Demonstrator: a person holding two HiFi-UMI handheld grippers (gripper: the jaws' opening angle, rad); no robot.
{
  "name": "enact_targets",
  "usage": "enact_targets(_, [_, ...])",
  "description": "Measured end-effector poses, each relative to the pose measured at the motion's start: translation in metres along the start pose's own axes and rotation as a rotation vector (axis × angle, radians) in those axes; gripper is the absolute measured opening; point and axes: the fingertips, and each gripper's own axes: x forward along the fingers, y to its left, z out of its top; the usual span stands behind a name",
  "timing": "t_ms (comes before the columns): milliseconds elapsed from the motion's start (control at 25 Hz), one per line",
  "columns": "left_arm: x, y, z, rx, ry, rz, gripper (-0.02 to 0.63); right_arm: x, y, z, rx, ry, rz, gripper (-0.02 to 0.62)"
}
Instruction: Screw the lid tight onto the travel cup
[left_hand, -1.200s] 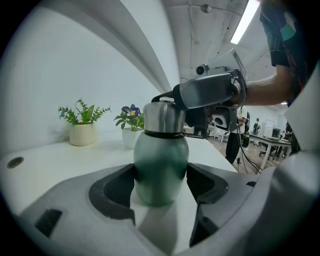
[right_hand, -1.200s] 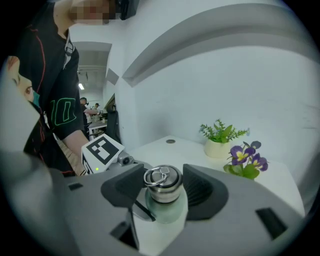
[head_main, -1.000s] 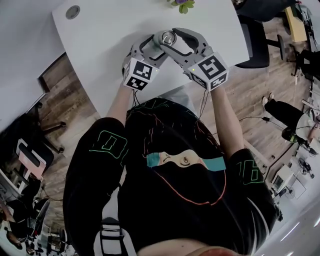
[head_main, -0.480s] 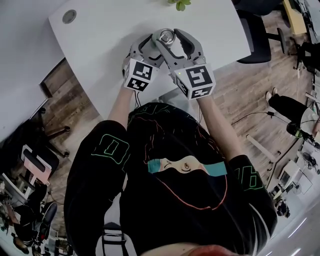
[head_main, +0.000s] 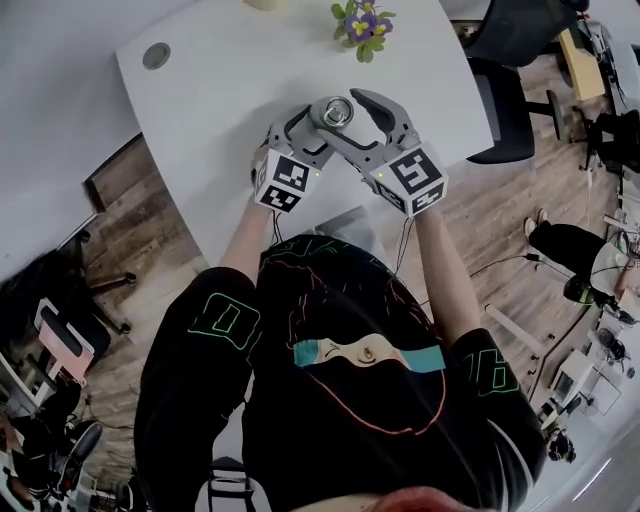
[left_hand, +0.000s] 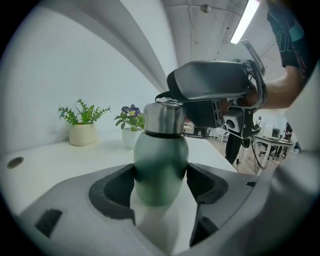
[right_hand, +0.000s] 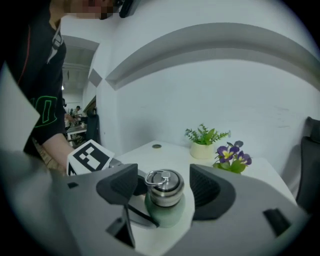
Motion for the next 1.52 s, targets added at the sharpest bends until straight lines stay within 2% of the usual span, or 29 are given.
enact_targets(240, [-0.001, -0.001, -0.002, -0.001, 0.002, -0.002, 0.337, -0.003, 0.0, -0.002, -0.073, 0.061, 0.155, 0.324])
enact_targets(480, [0.0, -0.001, -0.001, -0.002, 0.001, 0.0, 0.337, 0.003, 0.0, -0.003, -0.069, 0.093, 0.311, 0.298])
enact_targets(640, [0.0, -0.001, 0.0, 0.0, -0.001, -0.003, 0.337, 0.008, 0.005, -0.004, -0.069, 0.109, 0.368, 0.249])
enact_targets(720, [0.0, -0.001, -0.001, 0.0, -0.001, -0.003, 0.337, 0.009, 0.005, -0.004, -0.06, 0.101, 0.366, 0.249])
enact_targets(920, [-0.001, 0.0, 0.0, 0.005, -0.001, -0.002, 0.337, 0.008, 0.002, -0.002, -0.004, 0.059, 0.288, 0.247])
enact_targets(1280, [-0.001, 0.001, -0.002, 0.003, 0.004, 0.003, 0.337, 0.008, -0.004, -0.004, 0.071, 0.01, 0.0, 0.245])
enact_targets(1520, [-0.002, 0.001, 0.0, 0.005, 0.002, 0.006, 0.337, 0.005, -0.008, -0.004, 0.163, -0.01, -0.191, 0.245])
